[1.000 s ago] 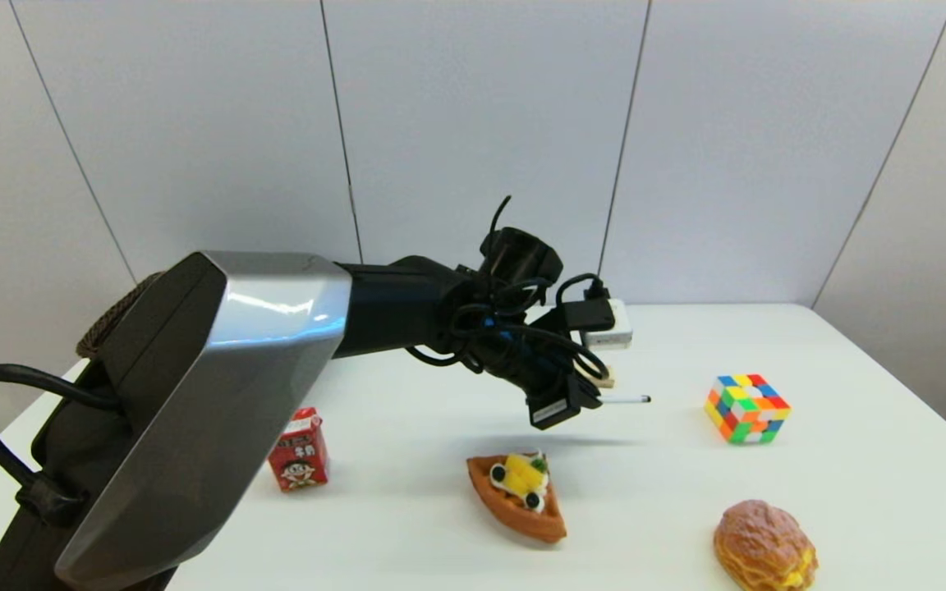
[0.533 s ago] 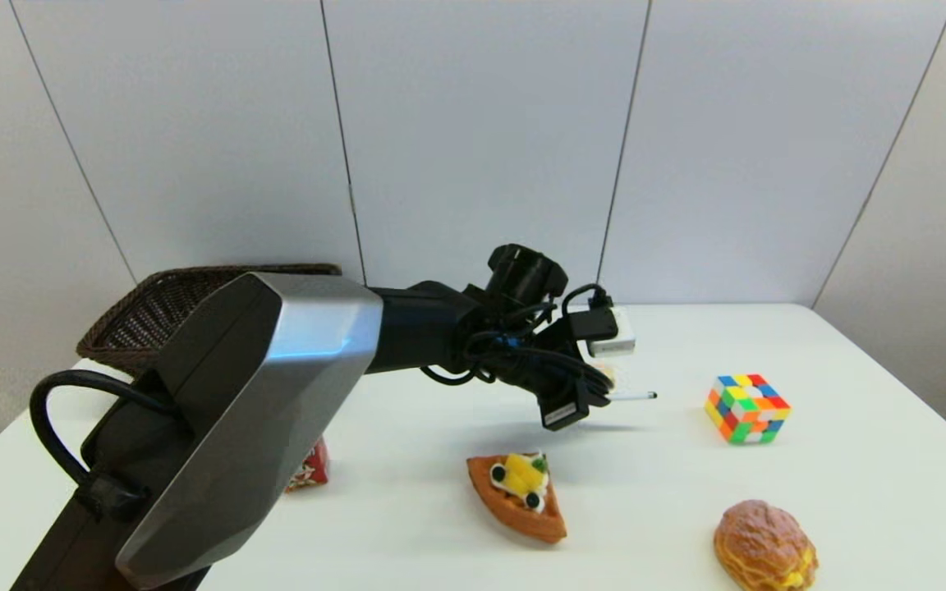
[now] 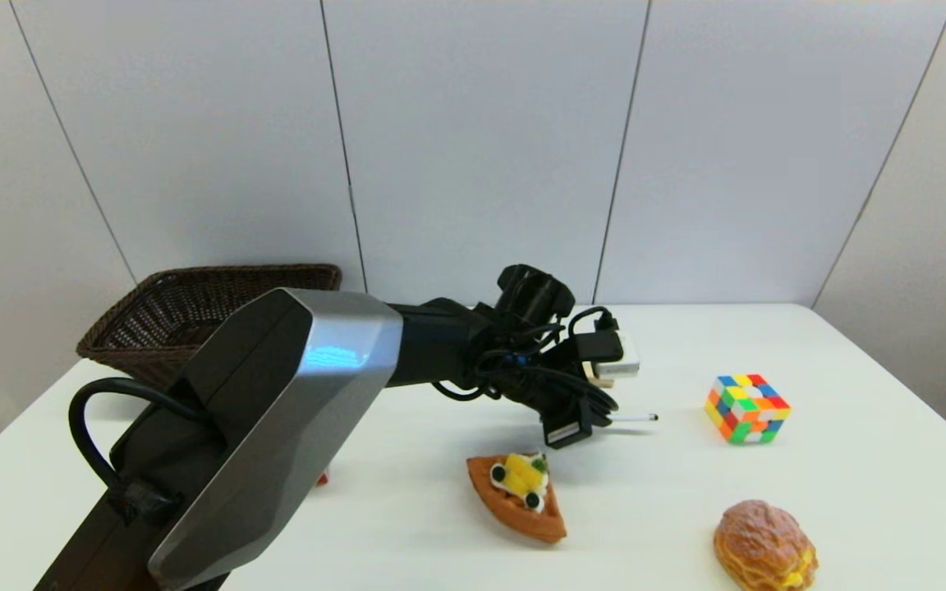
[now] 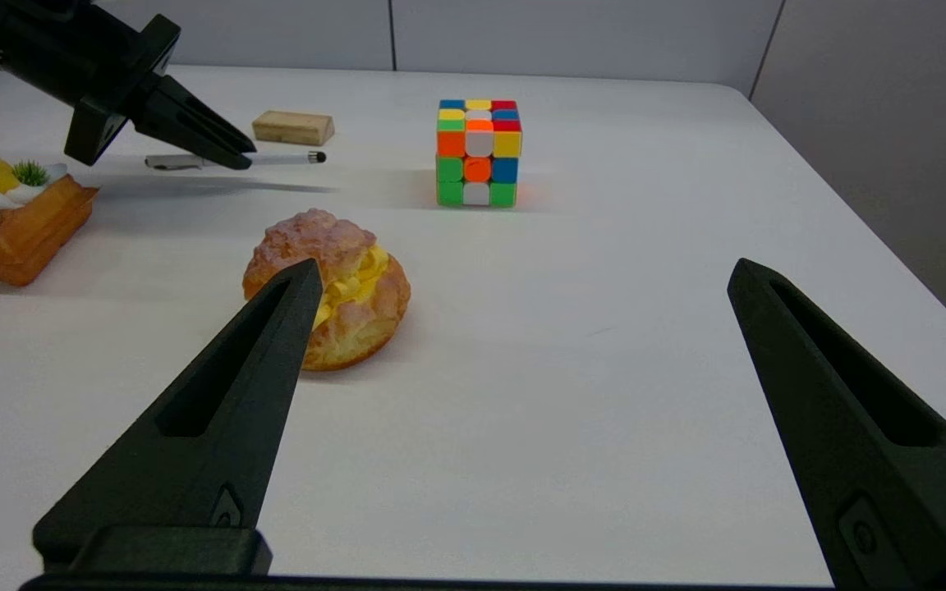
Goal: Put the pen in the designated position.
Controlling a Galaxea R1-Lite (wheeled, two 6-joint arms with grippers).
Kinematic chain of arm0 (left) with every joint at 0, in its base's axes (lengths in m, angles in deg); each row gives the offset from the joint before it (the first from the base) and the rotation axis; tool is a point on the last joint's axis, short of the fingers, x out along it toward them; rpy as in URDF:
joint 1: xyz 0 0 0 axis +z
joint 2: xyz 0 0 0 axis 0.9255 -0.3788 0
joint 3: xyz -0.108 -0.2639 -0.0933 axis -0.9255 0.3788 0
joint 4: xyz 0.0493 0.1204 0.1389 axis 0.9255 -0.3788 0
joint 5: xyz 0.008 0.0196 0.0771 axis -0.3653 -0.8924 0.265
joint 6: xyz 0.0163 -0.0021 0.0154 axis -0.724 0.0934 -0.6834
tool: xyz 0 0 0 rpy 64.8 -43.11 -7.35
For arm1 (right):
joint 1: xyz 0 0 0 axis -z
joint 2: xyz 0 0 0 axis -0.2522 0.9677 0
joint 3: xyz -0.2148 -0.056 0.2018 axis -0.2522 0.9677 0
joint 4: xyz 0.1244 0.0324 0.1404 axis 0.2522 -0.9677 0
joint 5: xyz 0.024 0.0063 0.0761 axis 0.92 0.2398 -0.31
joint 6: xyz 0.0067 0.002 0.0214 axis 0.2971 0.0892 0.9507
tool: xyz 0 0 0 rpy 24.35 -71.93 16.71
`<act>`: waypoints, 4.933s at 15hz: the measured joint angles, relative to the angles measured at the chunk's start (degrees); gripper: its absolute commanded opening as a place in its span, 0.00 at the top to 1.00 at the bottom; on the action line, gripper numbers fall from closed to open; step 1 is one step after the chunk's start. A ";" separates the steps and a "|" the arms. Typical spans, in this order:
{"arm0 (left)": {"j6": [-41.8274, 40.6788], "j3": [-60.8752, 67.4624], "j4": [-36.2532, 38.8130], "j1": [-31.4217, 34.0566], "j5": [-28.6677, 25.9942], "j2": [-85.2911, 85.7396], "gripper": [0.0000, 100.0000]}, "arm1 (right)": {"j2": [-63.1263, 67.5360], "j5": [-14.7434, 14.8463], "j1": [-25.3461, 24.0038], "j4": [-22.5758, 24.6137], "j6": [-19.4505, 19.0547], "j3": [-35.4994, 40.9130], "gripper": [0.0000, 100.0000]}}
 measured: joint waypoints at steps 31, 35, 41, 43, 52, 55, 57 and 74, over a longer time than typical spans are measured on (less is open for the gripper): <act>-7.03 -0.35 6.07 1.89 1.41 -2.04 1.00 | 0.00 0.02 0.00 0.00 -0.02 0.00 0.00; -7.14 -0.35 6.01 2.23 1.41 -2.04 0.00 | 0.00 0.00 0.00 -0.02 -0.02 0.00 0.00; -7.17 -0.35 5.73 2.36 1.71 -1.23 0.00 | 0.00 0.00 0.00 0.00 -0.02 0.00 0.00; -7.14 -0.35 4.33 2.43 2.60 0.28 0.00 | 0.00 0.02 0.00 0.00 0.00 0.00 0.00; -4.22 1.72 -13.78 7.61 9.42 23.47 0.00 | 0.00 0.00 0.00 0.00 -0.02 0.00 0.00; 0.77 10.23 -14.63 10.97 10.34 36.44 0.00 | 0.00 0.00 0.00 0.00 -0.05 0.00 0.00; 5.80 19.19 -14.03 12.46 10.81 45.95 0.00 | 0.00 0.00 0.00 -0.02 -0.05 0.00 0.00; 34.65 94.68 16.38 41.18 10.09 120.30 0.00 | 0.00 0.02 0.00 0.00 0.00 0.00 0.00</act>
